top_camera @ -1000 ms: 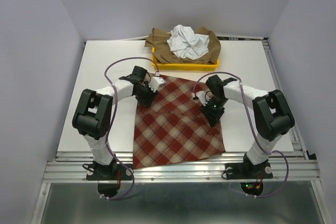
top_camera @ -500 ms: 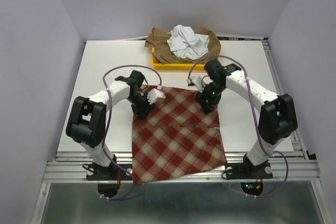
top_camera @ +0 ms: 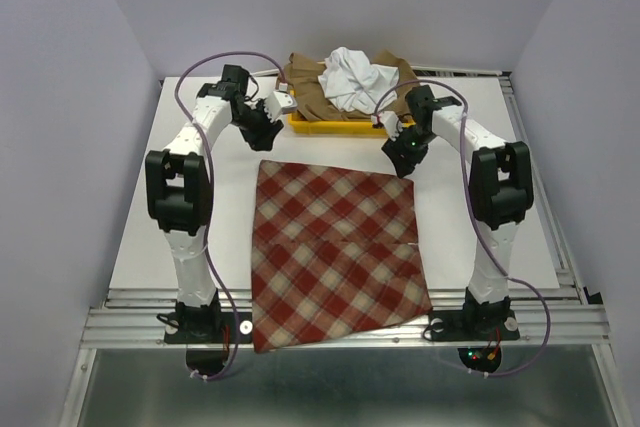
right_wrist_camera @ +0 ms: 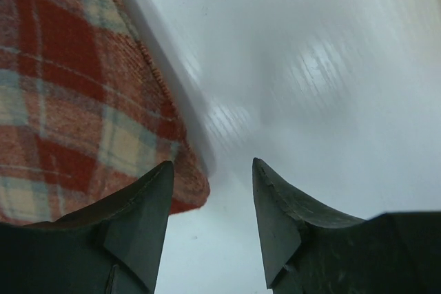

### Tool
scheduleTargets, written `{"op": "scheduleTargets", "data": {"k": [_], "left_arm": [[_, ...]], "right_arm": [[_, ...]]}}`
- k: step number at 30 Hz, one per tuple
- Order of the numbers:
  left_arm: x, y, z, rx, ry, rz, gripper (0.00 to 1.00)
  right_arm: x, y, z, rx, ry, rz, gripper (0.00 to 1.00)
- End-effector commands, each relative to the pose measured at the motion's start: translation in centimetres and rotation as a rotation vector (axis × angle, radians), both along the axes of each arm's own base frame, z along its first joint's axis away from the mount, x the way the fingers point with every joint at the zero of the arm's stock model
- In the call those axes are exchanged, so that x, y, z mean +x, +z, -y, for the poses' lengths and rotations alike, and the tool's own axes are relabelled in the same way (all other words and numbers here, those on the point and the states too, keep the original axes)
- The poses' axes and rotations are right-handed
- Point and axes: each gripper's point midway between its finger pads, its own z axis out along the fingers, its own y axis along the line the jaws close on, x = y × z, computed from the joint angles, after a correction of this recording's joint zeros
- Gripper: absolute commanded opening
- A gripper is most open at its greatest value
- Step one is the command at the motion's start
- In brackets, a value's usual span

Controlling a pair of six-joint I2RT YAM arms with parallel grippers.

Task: Fold and stack the skirts

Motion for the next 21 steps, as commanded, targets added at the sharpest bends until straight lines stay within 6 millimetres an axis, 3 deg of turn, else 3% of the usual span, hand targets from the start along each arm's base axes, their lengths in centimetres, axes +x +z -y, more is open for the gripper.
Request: {"op": "scheduleTargets", "data": {"k": [1, 7, 13, 17, 21], "left_arm": [[1.2, -0.8, 0.1, 0.017, -0.019, 0.007, 0.54], [2.5, -4.3, -0.4, 0.046, 0.014, 0.002, 0.54], [2.6, -7.1, -0.4, 0.062, 0.009, -0.043, 0.54], [1.2, -9.1, -0.6, 0.076, -0.028, -0.102, 0.54], [0.1, -9.7, -0.5, 0.070, -0.066, -0.121, 0.55]], "right_arm": [[2.6, 0.7, -0.5, 0.003, 0.056, 0.090, 0.55], [1.5, -3.1, -0.1, -0.023, 0.080, 0.032, 0.52], [1.2, -3.9, 0.0, -0.025, 0.088, 0.021, 0.46], [1.1, -4.3, 0.1, -0.032, 0.097, 0.014, 0.46], [0.9, -4.6, 0.3, -0.039, 0.105, 0.011, 0.47]]}}
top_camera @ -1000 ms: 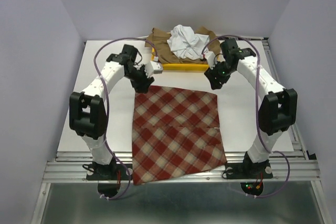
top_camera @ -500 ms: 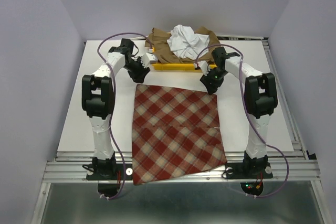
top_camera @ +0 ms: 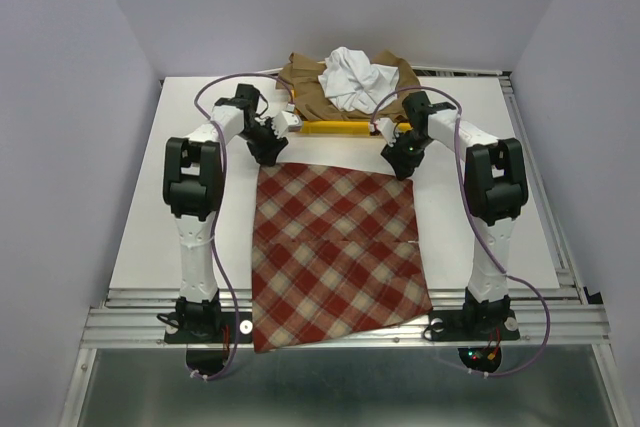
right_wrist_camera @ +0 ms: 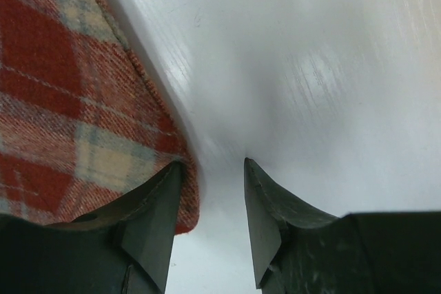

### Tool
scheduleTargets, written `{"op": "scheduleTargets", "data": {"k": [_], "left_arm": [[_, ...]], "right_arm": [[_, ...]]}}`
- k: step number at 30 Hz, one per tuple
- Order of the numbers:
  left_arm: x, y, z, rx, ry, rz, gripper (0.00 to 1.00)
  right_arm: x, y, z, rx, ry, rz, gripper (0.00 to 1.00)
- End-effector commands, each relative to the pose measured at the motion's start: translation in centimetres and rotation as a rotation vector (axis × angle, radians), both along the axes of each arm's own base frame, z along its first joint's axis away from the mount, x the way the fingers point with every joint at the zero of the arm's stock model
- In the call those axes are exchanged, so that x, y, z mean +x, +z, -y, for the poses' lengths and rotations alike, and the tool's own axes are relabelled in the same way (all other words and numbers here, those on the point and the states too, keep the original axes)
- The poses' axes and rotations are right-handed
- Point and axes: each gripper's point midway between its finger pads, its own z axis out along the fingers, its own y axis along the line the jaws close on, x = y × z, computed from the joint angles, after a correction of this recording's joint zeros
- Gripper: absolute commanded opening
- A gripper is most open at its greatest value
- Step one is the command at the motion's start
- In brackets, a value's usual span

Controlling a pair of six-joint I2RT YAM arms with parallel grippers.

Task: Fold and stack the skirts

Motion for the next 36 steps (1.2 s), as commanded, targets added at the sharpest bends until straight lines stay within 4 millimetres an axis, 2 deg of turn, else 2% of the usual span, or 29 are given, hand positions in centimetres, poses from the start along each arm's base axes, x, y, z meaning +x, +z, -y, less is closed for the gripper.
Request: {"op": "scheduleTargets", "data": {"k": [1, 3, 6, 9, 10, 13, 15, 20, 21, 22, 24, 25, 27, 28, 29, 33, 36], "left_arm": [[-1.7, 0.0, 0.2, -0.009, -0.059, -0.030, 0.55], [-1.8, -0.2, 0.2, -0.009, -0.064, -0.039, 0.55], [-2.0, -0.6, 0.0, -0.004, -0.065, -0.049, 0.53], [-1.9, -0.4, 0.1, -0.006, -0.070, -0.045, 0.33], [-2.0, -0.2, 0.0, -0.006, -0.069, -0.051, 0.24], [-1.5, 0.8, -0.1, -0.014, -0.066, -0.037, 0.10], [-0.4, 1.9, -0.4, -0.022, -0.040, -0.016, 0.02], [1.2, 4.2, -1.0, -0.025, -0.013, 0.031, 0.00], [1.2, 4.4, -1.1, -0.022, -0.013, 0.034, 0.00], [1.1, 4.4, -1.1, -0.018, -0.018, 0.031, 0.00], [1.0, 4.4, -1.2, -0.016, -0.019, 0.029, 0.00], [0.8, 4.2, -1.3, -0.011, -0.018, 0.024, 0.00], [0.7, 4.1, -1.3, -0.009, -0.015, 0.025, 0.10], [0.8, 4.0, -1.4, -0.009, -0.012, 0.030, 0.21], [0.7, 4.0, -1.3, -0.011, -0.007, 0.027, 0.25], [0.9, 4.4, -1.3, -0.041, 0.010, 0.035, 0.33], [1.4, 4.6, -1.8, -0.064, 0.040, 0.025, 0.38]], "right_arm": [[0.2, -1.2, 0.0, -0.009, 0.033, 0.014, 0.46], [0.2, -1.1, -0.1, -0.004, 0.034, 0.015, 0.42], [0.2, -1.0, -0.1, -0.002, 0.037, 0.015, 0.29], [0.3, -0.5, -0.3, 0.005, 0.047, 0.017, 0.11], [0.3, -0.4, -0.2, 0.003, 0.047, 0.019, 0.02], [1.0, 0.5, 0.2, 0.000, 0.038, 0.045, 0.01], [1.6, 1.7, 0.3, 0.019, 0.024, 0.073, 0.01], [2.8, 3.6, 0.3, 0.039, -0.012, 0.116, 0.01], [3.0, 3.7, 0.7, 0.039, -0.037, 0.112, 0.03], [3.3, 4.1, 0.5, 0.048, -0.038, 0.118, 0.19], [2.6, 4.0, 0.4, 0.076, -0.073, 0.057, 0.42], [2.5, 4.6, 0.7, 0.090, -0.093, 0.031, 0.54], [2.5, 4.6, 0.7, 0.119, -0.122, -0.019, 0.57], [2.5, 4.0, 0.4, 0.154, -0.140, -0.066, 0.57], [3.0, 4.9, 0.8, 0.179, -0.167, -0.078, 0.58], [3.0, 4.6, -0.3, 0.285, -0.188, -0.153, 0.58], [2.1, 3.4, -0.8, 0.310, -0.183, -0.206, 0.58]]}}
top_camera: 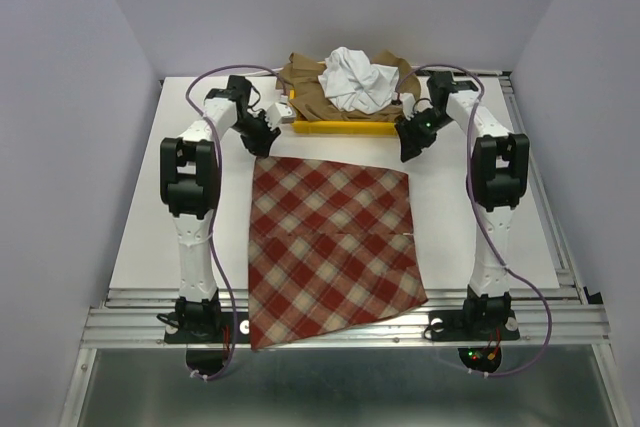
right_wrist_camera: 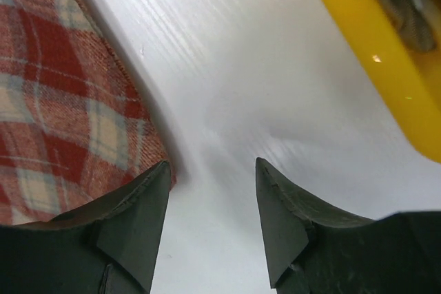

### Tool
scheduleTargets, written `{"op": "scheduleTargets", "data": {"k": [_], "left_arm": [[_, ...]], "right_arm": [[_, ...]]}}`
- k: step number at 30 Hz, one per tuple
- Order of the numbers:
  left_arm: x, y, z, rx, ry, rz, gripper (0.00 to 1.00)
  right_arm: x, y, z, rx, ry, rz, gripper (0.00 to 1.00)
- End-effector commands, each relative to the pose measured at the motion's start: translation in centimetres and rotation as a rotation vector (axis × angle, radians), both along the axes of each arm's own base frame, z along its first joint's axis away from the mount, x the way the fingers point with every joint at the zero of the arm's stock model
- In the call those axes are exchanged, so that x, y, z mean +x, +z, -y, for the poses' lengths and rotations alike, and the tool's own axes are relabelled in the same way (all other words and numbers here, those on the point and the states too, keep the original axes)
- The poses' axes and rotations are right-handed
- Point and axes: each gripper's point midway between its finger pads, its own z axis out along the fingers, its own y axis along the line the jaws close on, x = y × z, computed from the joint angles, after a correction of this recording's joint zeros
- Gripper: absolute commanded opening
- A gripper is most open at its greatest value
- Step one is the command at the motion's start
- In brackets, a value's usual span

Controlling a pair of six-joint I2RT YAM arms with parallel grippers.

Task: Fold and stack the skirts

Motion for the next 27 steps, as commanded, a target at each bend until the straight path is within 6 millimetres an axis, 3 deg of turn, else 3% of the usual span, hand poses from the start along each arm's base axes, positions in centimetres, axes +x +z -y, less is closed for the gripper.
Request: {"op": "scheduleTargets", "data": {"k": [1, 8, 12, 18, 19, 27], "left_arm": [[0.9, 2.4, -0.7, -0.060, 0.043, 0.019, 0.39], [0.3, 1.5, -2.4, -0.154, 0.084, -0.101, 0.45], [-0.4, 0.6, -2.4, -0.196, 0.086, -0.157, 0.46], [-1.5, -1.2, -0.9, -0.291, 0.099, -0.268, 0.47], [-1.3, -1.1, -1.7, -0.326, 0.127, -0.279, 0.47], [-1.4, -2.6, -2.1, -0.431, 0.198, -0.359, 0.47]], "right_arm": [[-2.3, -0.3, -1.9, 0.106, 0.004, -0.128, 0.58], [-4.5, -2.5, -2.0, 0.146, -0.008, -0.234, 0.63], [-5.0, -3.3, -2.2, 0.160, -0.010, -0.267, 0.62], [-5.2, -4.6, -1.5, 0.214, -0.037, -0.318, 0.57], [-5.1, -4.7, -1.1, 0.226, -0.049, -0.324, 0.57], [-5.3, -5.1, 0.0, 0.348, -0.100, -0.391, 0.64]]}}
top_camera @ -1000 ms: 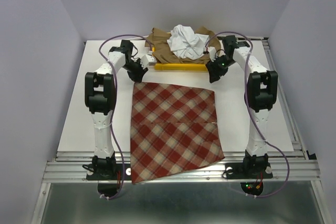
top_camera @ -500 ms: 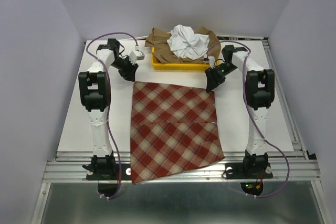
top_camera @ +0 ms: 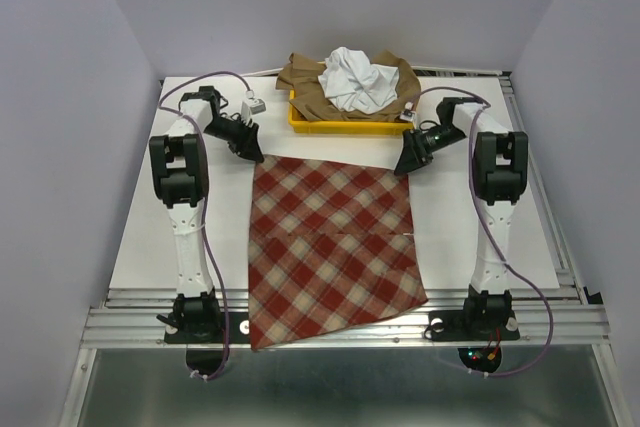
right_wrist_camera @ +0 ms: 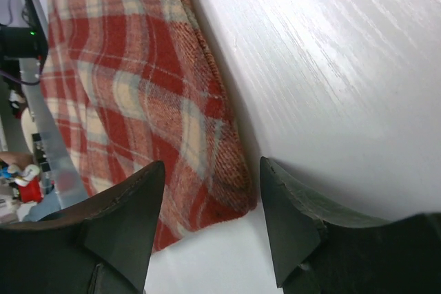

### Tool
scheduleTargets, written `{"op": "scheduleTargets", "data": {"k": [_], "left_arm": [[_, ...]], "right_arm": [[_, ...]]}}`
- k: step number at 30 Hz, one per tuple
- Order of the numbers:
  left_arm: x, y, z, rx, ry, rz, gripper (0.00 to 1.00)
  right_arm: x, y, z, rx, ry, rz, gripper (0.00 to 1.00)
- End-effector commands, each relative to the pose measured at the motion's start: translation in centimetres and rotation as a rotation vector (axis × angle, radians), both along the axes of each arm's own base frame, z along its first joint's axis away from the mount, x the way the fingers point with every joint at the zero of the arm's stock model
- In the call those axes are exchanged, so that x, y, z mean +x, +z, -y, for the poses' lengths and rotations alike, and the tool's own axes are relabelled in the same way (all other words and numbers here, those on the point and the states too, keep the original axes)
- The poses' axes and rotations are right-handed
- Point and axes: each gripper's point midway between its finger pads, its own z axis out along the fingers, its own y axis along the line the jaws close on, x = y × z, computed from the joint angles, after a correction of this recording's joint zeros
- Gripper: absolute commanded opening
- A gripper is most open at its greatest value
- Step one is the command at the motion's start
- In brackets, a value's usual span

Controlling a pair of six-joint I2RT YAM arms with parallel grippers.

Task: Fold and stack the skirts

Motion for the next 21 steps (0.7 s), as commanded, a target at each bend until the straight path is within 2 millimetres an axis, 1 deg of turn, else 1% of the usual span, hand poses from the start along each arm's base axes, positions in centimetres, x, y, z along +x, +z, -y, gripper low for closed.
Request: {"op": "scheduleTargets", "data": {"k": [1, 3, 4, 5, 7, 8, 10, 13, 15, 16, 18, 21], "left_arm": [[-0.7, -1.2, -0.7, -0.040, 0.050, -0.090, 0.47], [-0.8, -1.5, -0.9, -0.040, 0.059, -0.096, 0.47], [-0.5, -1.6, -1.0, -0.036, 0.064, -0.084, 0.47], [-0.3, -1.6, -1.2, -0.037, 0.084, -0.087, 0.47], [0.5, -1.4, -1.8, -0.036, 0.116, -0.070, 0.47], [1.2, -1.2, -2.3, -0.030, 0.144, -0.052, 0.48], [1.8, -1.3, -2.7, -0.017, 0.156, -0.034, 0.48], [2.2, -1.4, -2.8, -0.013, 0.163, -0.026, 0.48], [2.4, -1.4, -2.8, -0.021, 0.172, -0.025, 0.48], [2.4, -1.3, -2.7, -0.021, 0.171, -0.024, 0.48], [2.5, -1.4, -2.6, -0.024, 0.177, -0.025, 0.49], [2.2, -1.6, -2.2, -0.019, 0.151, -0.033, 0.49]], "right_arm": [[-0.7, -2.6, 1.5, -0.017, -0.002, -0.043, 0.64], [-1.5, -3.0, 1.5, -0.011, 0.003, -0.058, 0.67], [-1.8, -3.0, 1.3, -0.002, 0.003, -0.060, 0.68], [-2.2, -3.4, 1.2, 0.004, 0.000, -0.073, 0.71], [-2.4, -3.7, 1.2, -0.001, -0.012, -0.079, 0.73], [-2.2, -3.9, 1.3, -0.007, -0.017, -0.058, 0.76], [-2.1, -4.3, 1.4, -0.024, -0.030, -0.054, 0.79], [-2.3, -4.9, 1.4, -0.024, -0.026, -0.051, 0.79], [-2.7, -5.5, 1.5, -0.030, -0.024, -0.061, 0.76], [-2.6, -5.5, 1.5, -0.030, -0.024, -0.054, 0.75], [-2.8, -6.0, 1.6, -0.038, -0.024, -0.062, 0.72], [-2.4, -6.1, 1.6, -0.035, -0.028, -0.056, 0.65]]}}
